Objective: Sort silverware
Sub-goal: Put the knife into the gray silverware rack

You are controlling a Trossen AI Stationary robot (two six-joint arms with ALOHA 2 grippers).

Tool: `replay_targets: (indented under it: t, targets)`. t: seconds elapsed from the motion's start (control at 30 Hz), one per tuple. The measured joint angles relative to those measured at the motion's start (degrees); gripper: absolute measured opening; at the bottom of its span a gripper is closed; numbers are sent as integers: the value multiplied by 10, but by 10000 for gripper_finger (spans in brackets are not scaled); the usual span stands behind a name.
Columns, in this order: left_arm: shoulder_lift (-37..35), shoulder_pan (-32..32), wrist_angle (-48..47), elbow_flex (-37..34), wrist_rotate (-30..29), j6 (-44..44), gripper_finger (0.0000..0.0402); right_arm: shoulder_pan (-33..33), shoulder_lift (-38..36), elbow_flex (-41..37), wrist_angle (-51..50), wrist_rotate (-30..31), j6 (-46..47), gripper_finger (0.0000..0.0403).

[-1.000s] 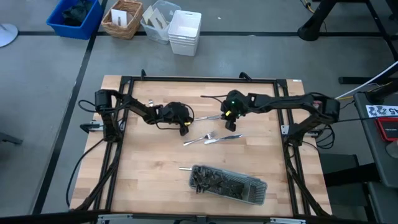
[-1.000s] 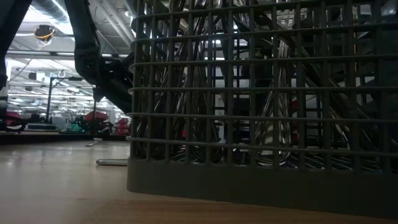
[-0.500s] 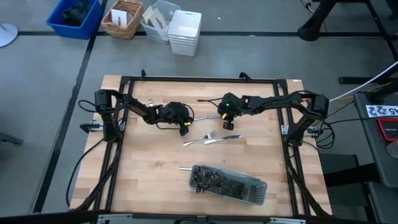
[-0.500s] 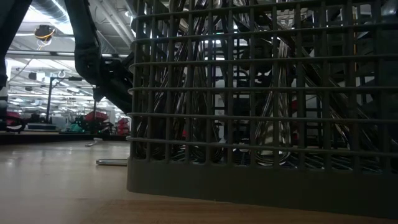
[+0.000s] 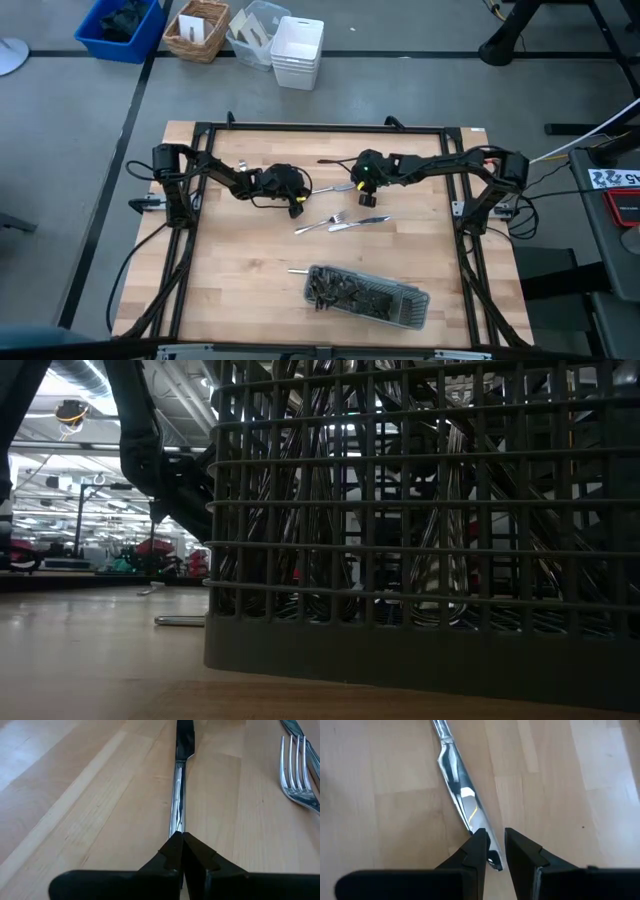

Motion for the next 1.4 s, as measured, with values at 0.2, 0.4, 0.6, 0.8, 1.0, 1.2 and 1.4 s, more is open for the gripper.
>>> replay_targets:
  t: [0.2,0.4,0.6,0.8,1.0,1.2,1.4]
  targets:
    - [0,0,0,0,0,0,1,0,3,0,3,0,3,100]
    - [0,0,0,0,0,0,1,0,3,0,4,0,4,157]
    - [0,0,0,0,0,0,1,12,12,0,2,6,-45,179]
    - [0,0,-1,0,1,-1,1,39,32,0,8,54,-105,177]
    - [0,0,-1,0,17,-6,1,42,47,2,12,68,-106,176]
    - [0,0,-1,0,18,-5,1,42,50,1,27,85,-106,176]
    - [0,0,-1,0,19,-4,1,42,52,1,37,86,-106,137]
